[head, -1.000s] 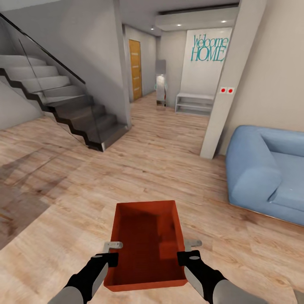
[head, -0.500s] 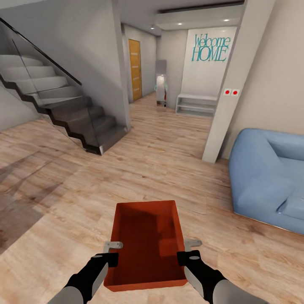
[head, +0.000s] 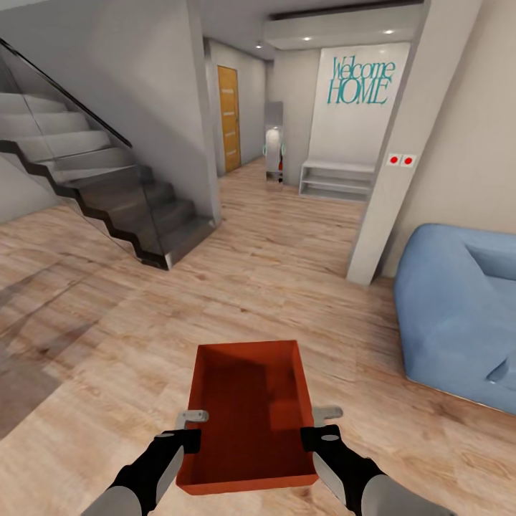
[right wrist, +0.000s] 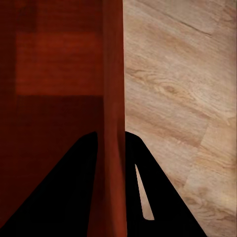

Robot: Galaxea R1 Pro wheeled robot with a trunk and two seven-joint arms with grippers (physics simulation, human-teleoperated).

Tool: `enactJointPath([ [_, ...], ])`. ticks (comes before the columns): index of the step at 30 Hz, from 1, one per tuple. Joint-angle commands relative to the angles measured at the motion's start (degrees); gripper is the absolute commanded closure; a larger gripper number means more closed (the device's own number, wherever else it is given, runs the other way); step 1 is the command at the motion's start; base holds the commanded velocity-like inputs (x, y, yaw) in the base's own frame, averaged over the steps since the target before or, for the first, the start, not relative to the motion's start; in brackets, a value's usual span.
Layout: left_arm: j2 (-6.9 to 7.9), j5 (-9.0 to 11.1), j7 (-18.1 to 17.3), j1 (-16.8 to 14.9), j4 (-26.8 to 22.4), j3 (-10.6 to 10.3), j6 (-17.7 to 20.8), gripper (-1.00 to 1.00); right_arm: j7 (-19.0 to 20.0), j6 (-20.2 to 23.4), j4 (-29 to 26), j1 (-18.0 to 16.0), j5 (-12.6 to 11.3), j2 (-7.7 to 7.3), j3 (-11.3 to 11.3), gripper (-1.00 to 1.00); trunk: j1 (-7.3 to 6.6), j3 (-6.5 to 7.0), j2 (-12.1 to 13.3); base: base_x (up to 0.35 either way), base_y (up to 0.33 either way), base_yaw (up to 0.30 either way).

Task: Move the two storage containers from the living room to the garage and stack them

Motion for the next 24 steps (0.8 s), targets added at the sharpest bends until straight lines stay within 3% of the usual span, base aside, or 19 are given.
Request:
enactJointPath([
  [1, 0.05, -1.6, 0.7, 0.0, -0.2, 0.3, 0.5, 1.00, -1.0, 0.4, 0.7, 0.0, -0.1, -0.56, 0.5, 1.00, 0.04, -0.06, 0.0, 0.323, 0.000, 0.000],
  [24, 0.03, -1.6, 0.7, 0.0, -0.2, 0.3, 0.5, 1.00, -1.0, 0.4, 0.7, 0.0, -0.1, -0.65, 0.5, 1.00, 0.04, -0.06, 0.0, 0.323, 0.000, 0.000],
])
